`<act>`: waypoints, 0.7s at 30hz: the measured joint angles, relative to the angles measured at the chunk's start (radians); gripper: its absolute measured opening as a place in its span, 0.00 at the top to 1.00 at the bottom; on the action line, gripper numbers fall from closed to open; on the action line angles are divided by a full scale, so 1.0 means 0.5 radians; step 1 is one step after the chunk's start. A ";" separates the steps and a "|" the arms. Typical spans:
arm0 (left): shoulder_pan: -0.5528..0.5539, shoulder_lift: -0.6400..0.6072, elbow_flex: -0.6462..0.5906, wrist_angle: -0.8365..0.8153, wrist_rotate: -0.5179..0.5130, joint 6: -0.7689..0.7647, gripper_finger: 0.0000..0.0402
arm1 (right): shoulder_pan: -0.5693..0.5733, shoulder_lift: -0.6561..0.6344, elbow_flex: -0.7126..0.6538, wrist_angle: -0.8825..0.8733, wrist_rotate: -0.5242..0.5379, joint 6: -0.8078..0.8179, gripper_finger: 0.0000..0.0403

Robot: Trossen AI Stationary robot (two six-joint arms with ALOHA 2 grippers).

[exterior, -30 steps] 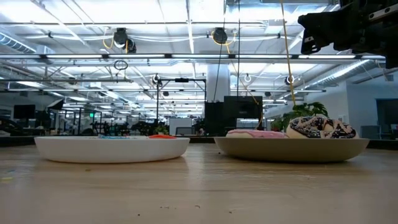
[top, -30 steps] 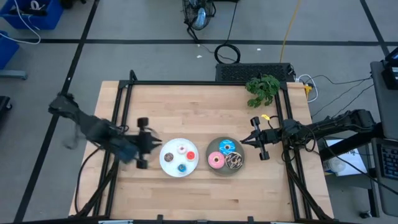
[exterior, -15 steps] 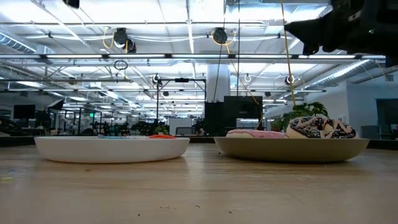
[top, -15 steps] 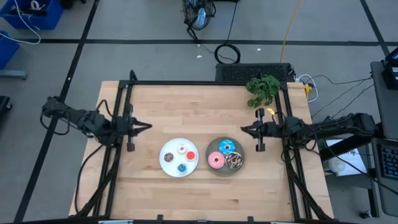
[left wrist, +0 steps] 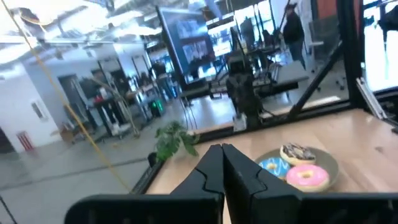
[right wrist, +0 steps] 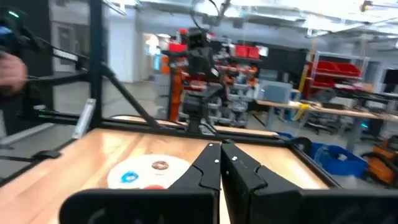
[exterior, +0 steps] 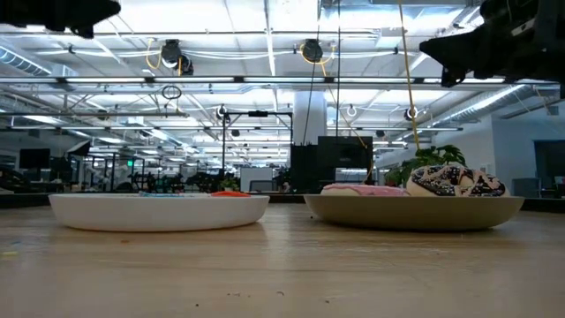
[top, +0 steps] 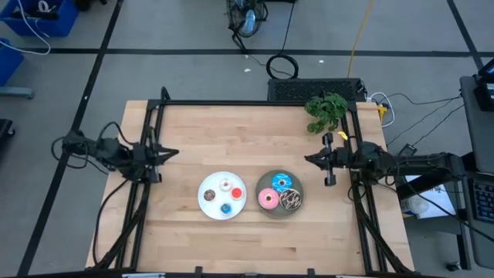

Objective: Pick & Place donuts
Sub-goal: Return to Home Position

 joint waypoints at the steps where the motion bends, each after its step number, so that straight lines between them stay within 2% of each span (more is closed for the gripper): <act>1: 0.010 -0.029 -0.047 0.010 -0.017 0.004 0.99 | 0.000 -0.013 -0.041 0.065 -0.005 0.026 1.00; 5: 0.070 -0.103 -0.231 0.093 -0.100 -0.013 0.99 | -0.020 -0.056 -0.211 0.305 -0.001 0.086 1.00; 9: 0.148 -0.191 -0.394 0.209 -0.068 -0.034 0.99 | -0.086 -0.055 -0.212 0.257 -0.011 0.092 1.00; 12: 0.230 -0.238 -0.473 0.238 -0.013 -0.043 0.99 | -0.166 -0.066 -0.214 0.342 -0.151 0.098 1.00; 15: 0.332 -0.237 -0.562 0.240 0.001 -0.150 0.99 | -0.235 -0.040 -0.215 0.242 -0.241 0.194 1.00; 18: 0.459 -0.228 -0.654 0.374 0.068 -0.266 0.99 | -0.272 -0.015 -0.216 0.145 -0.256 0.208 1.00; 21: 0.569 -0.180 -0.654 0.365 0.236 -0.319 0.99 | -0.301 0.027 -0.218 0.149 -0.257 0.207 1.00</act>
